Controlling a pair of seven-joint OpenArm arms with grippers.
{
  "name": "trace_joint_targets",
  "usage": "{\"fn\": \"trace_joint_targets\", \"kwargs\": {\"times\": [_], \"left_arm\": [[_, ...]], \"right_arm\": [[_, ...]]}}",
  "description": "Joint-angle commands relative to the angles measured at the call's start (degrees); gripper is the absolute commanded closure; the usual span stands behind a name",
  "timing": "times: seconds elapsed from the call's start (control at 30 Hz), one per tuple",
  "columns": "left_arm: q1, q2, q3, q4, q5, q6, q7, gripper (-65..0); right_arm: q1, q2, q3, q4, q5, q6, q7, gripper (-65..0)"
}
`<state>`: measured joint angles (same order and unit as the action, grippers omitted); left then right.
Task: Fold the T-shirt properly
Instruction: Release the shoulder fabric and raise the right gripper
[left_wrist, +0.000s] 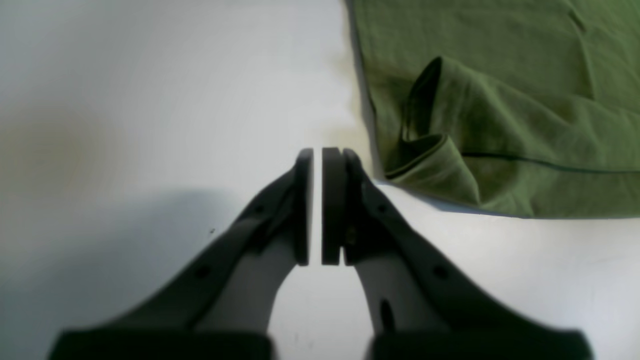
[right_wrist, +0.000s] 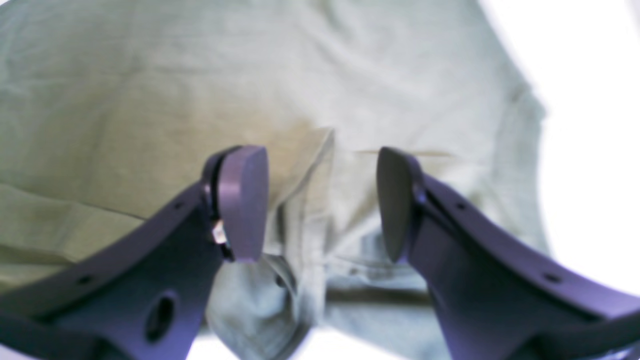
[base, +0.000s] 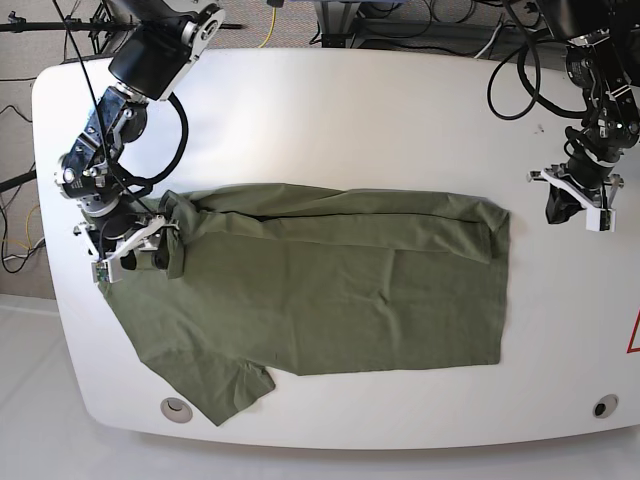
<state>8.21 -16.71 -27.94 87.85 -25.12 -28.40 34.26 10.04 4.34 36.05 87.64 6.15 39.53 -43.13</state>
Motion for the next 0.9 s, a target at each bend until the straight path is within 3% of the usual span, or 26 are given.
{"fn": "trace_joint_targets", "kwargs": {"times": [0.0, 0.17, 0.23, 0.5, 0.57, 0.87], "left_arm": [[-0.9, -1.5, -0.1, 1.3, -0.9, -0.3, -1.8, -7.0], [-0.8, -2.0, 0.2, 1.6, -1.1, -0.4, -2.2, -14.2], [-0.6, -3.1, -0.2, 1.6, -1.2, -0.4, -2.0, -21.0], [-0.5, -4.4, 0.0, 1.7, -1.7, -0.7, -2.5, -33.6], [-0.8, -4.2, -0.1, 1.3, -1.3, -0.4, -2.7, -35.0], [-0.4, -4.0, -0.1, 1.3, -1.1, -0.4, -2.3, -33.7]], "right_arm": [[0.5, 0.9, 0.2, 1.8, 0.4, 0.2, 0.8, -34.0], [-0.4, 1.2, 0.2, 3.1, 0.4, 0.2, 0.4, -34.7], [-1.1, 1.2, 0.0, 4.2, 0.8, 0.1, 1.5, -38.5], [-2.9, 1.8, 0.1, 5.3, 0.8, 0.1, 2.8, -47.6], [-4.2, 2.2, -0.8, 6.0, 0.9, 0.3, 2.9, -50.7], [-8.9, 5.0, -0.9, 5.6, 0.8, 0.2, 4.4, -50.7]]}}
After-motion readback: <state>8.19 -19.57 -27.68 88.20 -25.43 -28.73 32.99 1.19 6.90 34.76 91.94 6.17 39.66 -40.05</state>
